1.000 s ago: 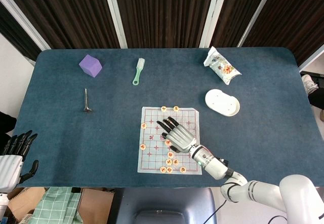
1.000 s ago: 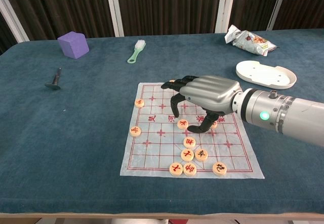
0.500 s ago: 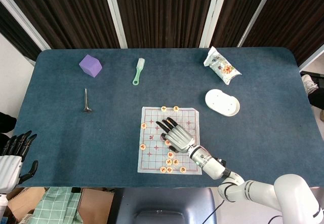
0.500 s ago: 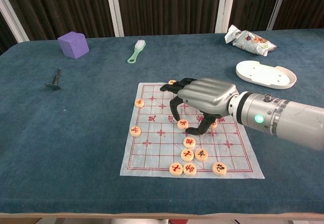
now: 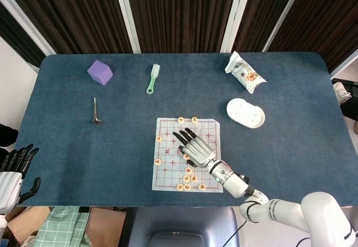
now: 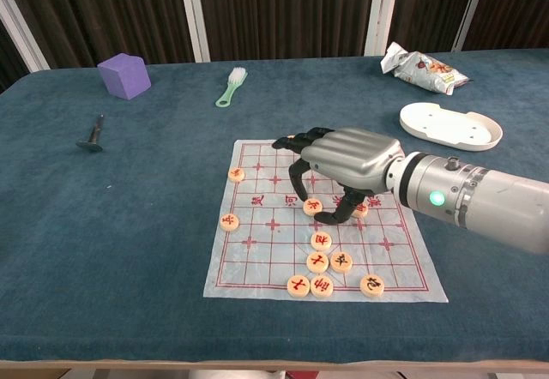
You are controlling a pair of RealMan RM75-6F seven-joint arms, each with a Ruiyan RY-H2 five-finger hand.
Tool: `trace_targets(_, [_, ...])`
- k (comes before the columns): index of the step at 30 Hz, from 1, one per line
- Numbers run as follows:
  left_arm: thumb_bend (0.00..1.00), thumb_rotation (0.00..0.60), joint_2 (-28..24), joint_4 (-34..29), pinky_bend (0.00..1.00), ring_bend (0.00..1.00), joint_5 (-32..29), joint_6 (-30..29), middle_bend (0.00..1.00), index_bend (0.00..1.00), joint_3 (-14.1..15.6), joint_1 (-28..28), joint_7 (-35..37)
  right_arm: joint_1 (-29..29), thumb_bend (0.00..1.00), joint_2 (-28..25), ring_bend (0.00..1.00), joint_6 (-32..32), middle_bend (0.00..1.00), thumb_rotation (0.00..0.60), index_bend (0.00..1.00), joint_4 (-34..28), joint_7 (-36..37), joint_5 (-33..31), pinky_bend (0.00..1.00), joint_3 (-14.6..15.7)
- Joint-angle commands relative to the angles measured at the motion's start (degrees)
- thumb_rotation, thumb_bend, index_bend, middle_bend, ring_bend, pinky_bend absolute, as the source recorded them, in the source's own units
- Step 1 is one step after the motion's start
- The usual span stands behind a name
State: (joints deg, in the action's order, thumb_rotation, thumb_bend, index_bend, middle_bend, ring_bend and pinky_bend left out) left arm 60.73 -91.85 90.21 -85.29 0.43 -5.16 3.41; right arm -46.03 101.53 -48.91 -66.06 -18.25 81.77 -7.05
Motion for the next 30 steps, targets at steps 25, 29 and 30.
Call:
trace_targets(25, [0.46,0.6,0.0,0.0,0.03,0.0,0.0,0.1,0.0,0.0,0.0,0.1,-0.1,-1.8,0.45,1.3,0.0,0.7,0.1,0.6,0.65,4.3,0.5,-4.1,0.0,-1.6])
trace_targets(29, [0.46,0.6,0.0,0.1,0.03,0.0,-0.1,0.0,0.0,0.0,0.0,0.1,0.0,-2.0,0.45,1.9,0.0,1.1,0.1,0.6,0.58,4.9,-0.4,-4.9,0.0,-1.6])
trace_targets(30, [0.46,0.6,0.0,0.1,0.03,0.0,-0.1,0.1,0.0,0.0,0.0,0.1,0.1,-2.0,0.45,1.9,0.0,1.2,0.1,0.6,0.55,4.9,-0.6,-5.0,0.0,-1.6])
